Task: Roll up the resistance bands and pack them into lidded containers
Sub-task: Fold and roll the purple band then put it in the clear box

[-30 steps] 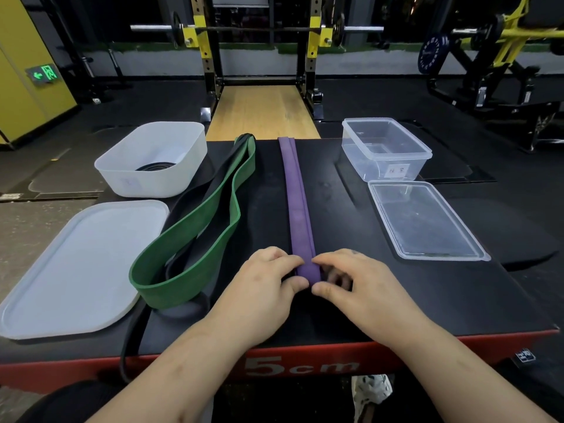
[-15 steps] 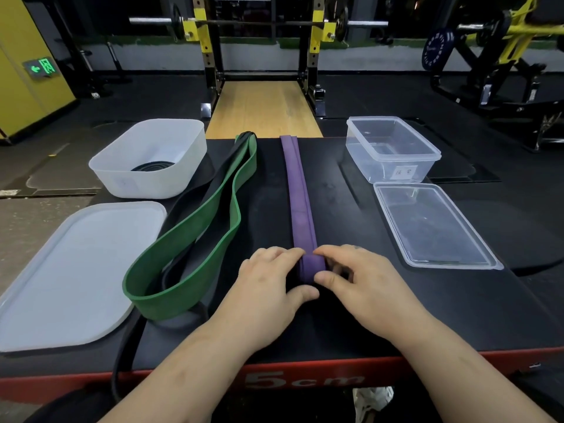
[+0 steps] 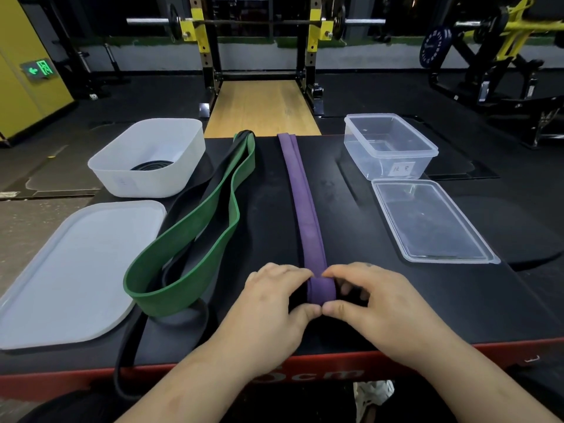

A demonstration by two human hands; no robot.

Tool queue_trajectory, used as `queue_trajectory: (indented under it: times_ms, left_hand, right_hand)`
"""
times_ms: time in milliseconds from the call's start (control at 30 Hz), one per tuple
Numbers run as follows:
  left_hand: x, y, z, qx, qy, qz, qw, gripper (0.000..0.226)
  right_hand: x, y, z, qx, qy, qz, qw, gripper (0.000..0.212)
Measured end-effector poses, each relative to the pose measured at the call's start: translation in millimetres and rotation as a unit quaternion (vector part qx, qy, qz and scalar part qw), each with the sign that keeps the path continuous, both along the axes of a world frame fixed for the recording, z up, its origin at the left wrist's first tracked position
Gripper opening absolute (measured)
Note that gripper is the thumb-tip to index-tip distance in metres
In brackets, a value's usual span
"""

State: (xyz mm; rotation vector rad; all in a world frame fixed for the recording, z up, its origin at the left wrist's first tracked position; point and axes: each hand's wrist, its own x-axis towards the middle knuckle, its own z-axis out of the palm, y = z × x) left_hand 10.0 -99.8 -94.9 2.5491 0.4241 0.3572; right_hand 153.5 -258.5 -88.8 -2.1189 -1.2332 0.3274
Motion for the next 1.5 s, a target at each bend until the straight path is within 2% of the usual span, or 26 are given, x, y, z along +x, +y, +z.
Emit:
queue_trajectory:
  times_ms: [200, 333, 500, 633, 700, 767, 900, 1100, 1233, 1433, 1500]
  left_hand:
    - [-2, -2, 5, -0.010, -0.006, 0.012, 1.000, 0.059]
    - [3, 3, 7, -0.010, -0.012, 0.018, 1.000, 0.050]
    - [6, 3, 5, -0.023, -0.004, 0.024, 0.999, 0.045]
    - [4, 3, 2, -0.038, 0.020, 0.048, 0.998, 0.053]
    - [5, 3, 4, -0.029, 0.021, 0.046, 0.998, 0.059]
    - [8, 2, 7, -0.012, 0.013, 0.035, 0.999, 0.055]
    - [17, 8, 8, 0.011, 0.012, 0.034, 0.999, 0.054]
    - [18, 8, 9, -0.022, 0.031, 0.044, 0.998, 0.064]
    - [21, 12, 8, -0.005, 0.026, 0.022, 0.999, 0.059]
    - [13, 10, 13, -0.009, 0.031, -0.013, 0.999, 0.053]
    - [7, 5, 12, -0.008, 0.040, -0.026, 0.999, 0.053]
  right_hand:
    - [6, 7, 1, -0.001, -0.031, -0.002, 1.000, 0.034]
    - [10, 8, 0, -0.007, -0.024, 0.004, 1.000, 0.032]
    - [9, 2, 0, -0.018, 0.009, -0.004, 1.000, 0.048]
    - [11, 8, 1, -0.016, -0.009, -0.010, 1.000, 0.042]
    - [11, 12, 0, -0.016, -0.031, -0.001, 0.999, 0.041]
    - [12, 14, -1, -0.021, -0.041, 0.006, 0.999, 0.044]
    - [13, 12, -3, -0.029, -0.017, -0.008, 0.999, 0.058]
    - [18, 17, -3, -0.024, -0.024, 0.001, 0.999, 0.051]
    - [17, 18, -2, -0.026, -0.026, 0.020, 0.999, 0.050]
    - [16, 8, 3, -0.011, -0.030, 0.050, 0.998, 0.032]
    - [14, 0, 2, -0.020, -0.026, 0.055, 0.998, 0.034]
